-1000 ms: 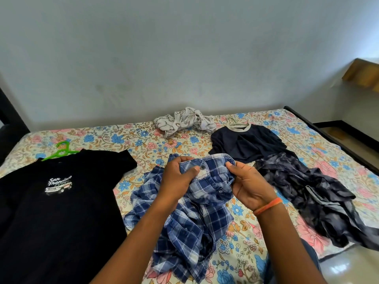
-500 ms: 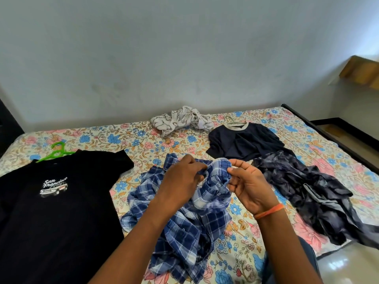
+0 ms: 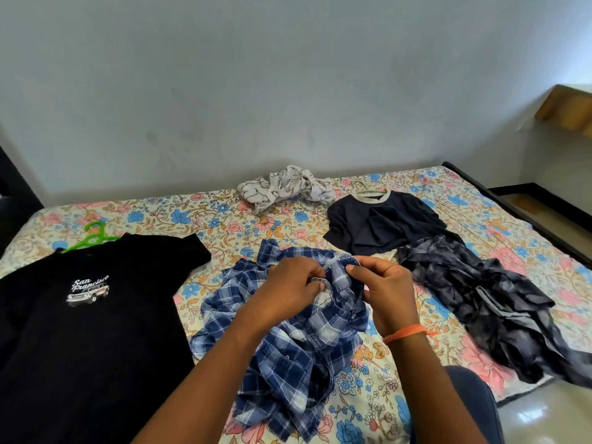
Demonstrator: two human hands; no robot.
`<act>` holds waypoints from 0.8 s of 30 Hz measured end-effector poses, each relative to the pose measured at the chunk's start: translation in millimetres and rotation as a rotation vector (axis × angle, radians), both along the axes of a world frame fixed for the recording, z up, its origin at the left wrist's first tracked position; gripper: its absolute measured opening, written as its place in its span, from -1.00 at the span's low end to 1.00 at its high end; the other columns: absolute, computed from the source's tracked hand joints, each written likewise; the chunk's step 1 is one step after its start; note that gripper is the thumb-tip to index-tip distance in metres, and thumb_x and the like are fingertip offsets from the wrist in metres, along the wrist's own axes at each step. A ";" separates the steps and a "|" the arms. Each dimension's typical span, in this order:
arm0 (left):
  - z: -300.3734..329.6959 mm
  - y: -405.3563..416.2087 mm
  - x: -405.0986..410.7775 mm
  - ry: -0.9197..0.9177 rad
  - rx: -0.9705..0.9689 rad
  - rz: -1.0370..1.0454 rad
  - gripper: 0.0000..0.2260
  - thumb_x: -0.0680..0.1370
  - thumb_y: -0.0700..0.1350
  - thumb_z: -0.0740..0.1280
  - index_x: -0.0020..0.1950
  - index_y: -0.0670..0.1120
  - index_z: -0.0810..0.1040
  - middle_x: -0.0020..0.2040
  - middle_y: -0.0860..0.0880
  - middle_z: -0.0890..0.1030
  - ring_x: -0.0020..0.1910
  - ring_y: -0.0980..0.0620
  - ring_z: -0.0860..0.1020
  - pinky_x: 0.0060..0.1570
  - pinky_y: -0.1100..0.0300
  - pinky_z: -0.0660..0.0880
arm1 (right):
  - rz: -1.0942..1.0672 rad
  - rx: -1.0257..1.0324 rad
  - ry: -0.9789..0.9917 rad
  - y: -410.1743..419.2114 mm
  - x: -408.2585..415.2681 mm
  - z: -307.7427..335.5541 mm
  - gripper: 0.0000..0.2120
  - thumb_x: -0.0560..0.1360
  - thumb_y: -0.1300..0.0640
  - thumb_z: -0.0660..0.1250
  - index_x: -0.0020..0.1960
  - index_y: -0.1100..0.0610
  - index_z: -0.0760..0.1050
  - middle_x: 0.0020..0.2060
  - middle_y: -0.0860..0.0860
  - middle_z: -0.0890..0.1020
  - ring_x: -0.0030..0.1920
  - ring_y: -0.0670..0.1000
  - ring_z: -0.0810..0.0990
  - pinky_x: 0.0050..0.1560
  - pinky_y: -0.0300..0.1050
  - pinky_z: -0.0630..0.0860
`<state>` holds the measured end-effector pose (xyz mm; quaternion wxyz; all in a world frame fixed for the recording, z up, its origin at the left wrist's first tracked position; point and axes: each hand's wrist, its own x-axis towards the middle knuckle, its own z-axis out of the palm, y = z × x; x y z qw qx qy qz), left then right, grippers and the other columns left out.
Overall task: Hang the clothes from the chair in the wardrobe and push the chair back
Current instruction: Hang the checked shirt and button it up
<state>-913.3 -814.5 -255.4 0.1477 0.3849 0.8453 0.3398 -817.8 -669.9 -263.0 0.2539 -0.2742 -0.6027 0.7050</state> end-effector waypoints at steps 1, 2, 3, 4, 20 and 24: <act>1.1 -0.7 0.0 -0.009 -0.007 0.022 -0.86 0.59 -0.08 0.35 -0.17 -0.03 0.55 -0.25 0.05 0.56 -0.27 0.07 0.51 -0.11 0.13 0.42 | -0.035 0.085 -0.010 -0.7 -0.2 -3.0 -0.90 0.42 0.38 0.45 -0.11 0.24 0.69 -0.24 0.16 0.72 -0.20 0.17 0.70 -0.15 0.06 0.64; 2.3 -1.4 0.0 -0.039 -0.007 0.053 -0.79 0.59 -0.09 0.35 -0.24 -0.04 0.50 -0.32 0.03 0.51 -0.35 0.07 0.45 -0.22 0.18 0.37 | -0.076 0.193 -0.023 -2.1 0.2 -5.5 -0.89 0.42 0.35 0.47 -0.09 0.21 0.69 -0.24 0.13 0.72 -0.18 0.17 0.70 -0.10 0.11 0.65; 3.4 -2.5 0.1 -0.094 -0.003 0.084 -0.75 0.60 -0.09 0.34 -0.28 -0.06 0.45 -0.35 0.03 0.46 -0.39 0.06 0.38 -0.28 0.19 0.32 | -0.126 0.322 -0.035 -4.4 0.8 -7.4 -0.87 0.42 0.31 0.49 -0.05 0.18 0.70 -0.25 0.07 0.72 -0.18 0.12 0.70 -0.10 0.11 0.66; 3.8 -3.4 -0.1 -0.172 0.005 0.116 -0.74 0.60 -0.10 0.33 -0.27 -0.10 0.42 -0.36 0.00 0.43 -0.40 0.04 0.34 -0.30 0.19 0.31 | -0.180 0.458 -0.037 -8.2 2.0 -8.3 -0.84 0.41 0.28 0.50 -0.01 0.15 0.69 -0.25 0.01 0.71 -0.20 0.04 0.70 -0.12 0.06 0.66; 1.1 -3.8 7.3 -0.516 0.189 0.199 -0.73 0.63 -0.07 0.31 -0.09 -0.28 0.53 -0.24 -0.13 0.47 -0.24 0.00 0.40 -0.14 0.08 0.35 | -0.189 0.326 0.031 -44.2 7.2 -14.3 -0.85 0.45 0.28 0.49 -0.01 0.12 0.64 -0.27 -0.01 0.71 -0.23 -0.08 0.69 -0.18 -0.20 0.61; -3.7 0.6 8.8 -0.335 0.137 0.263 -0.70 0.59 0.02 0.32 -0.18 -0.20 0.50 -0.38 -0.01 0.42 -0.38 0.00 0.37 -0.06 -0.07 0.40 | -0.140 0.044 0.049 -42.6 3.3 -15.7 -0.82 0.48 0.35 0.42 0.04 0.15 0.61 -0.25 0.09 0.70 -0.22 0.02 0.64 -0.15 -0.10 0.59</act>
